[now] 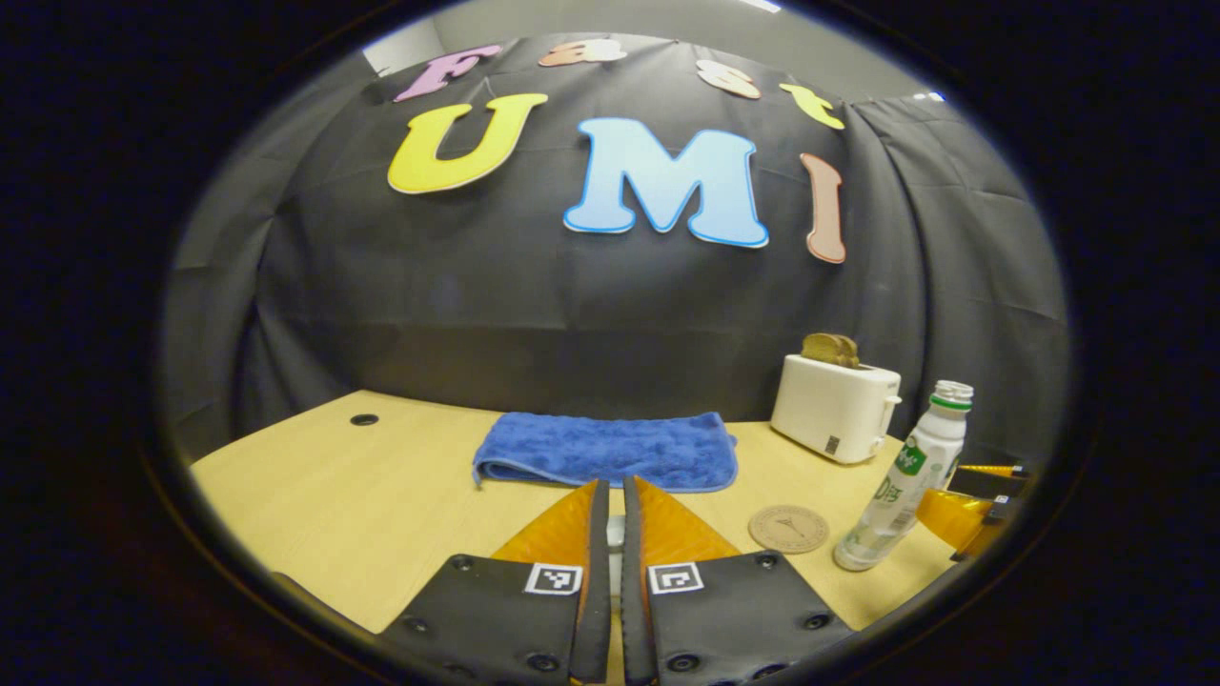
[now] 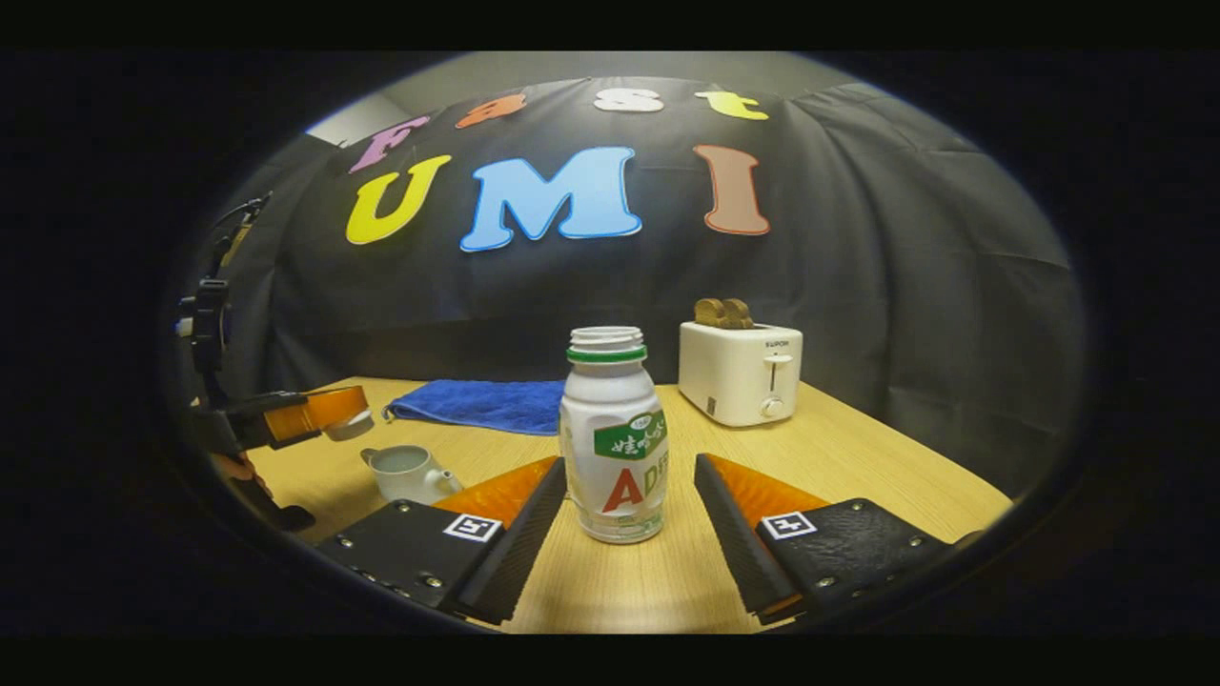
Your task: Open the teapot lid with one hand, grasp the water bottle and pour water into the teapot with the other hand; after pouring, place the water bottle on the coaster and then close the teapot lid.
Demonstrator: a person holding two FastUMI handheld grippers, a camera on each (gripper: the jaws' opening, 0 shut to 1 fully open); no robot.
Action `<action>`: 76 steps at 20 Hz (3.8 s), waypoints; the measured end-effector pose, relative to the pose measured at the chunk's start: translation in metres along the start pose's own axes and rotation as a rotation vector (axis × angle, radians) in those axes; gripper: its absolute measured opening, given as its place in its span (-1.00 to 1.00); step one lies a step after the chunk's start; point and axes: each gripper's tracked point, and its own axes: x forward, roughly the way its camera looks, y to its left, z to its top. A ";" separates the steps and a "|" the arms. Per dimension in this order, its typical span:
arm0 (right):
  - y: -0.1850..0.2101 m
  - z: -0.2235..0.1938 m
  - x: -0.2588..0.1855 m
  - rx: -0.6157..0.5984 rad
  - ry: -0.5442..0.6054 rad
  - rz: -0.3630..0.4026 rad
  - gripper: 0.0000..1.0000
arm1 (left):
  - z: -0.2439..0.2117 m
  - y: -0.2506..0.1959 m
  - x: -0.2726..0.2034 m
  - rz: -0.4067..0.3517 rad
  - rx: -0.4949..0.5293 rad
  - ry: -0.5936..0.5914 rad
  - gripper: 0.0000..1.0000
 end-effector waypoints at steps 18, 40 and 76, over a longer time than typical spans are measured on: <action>0.010 -0.005 0.036 -0.093 0.025 -0.039 0.63 | -0.007 0.033 -0.009 0.037 -0.034 0.017 -0.77; 0.059 0.027 0.036 -1.019 -0.108 -0.123 0.60 | 0.006 0.087 -0.021 0.147 -0.040 -0.015 -0.77; 0.088 0.039 0.043 -1.815 -0.288 -0.145 0.58 | -0.002 0.126 -0.029 0.244 -0.056 0.009 -0.70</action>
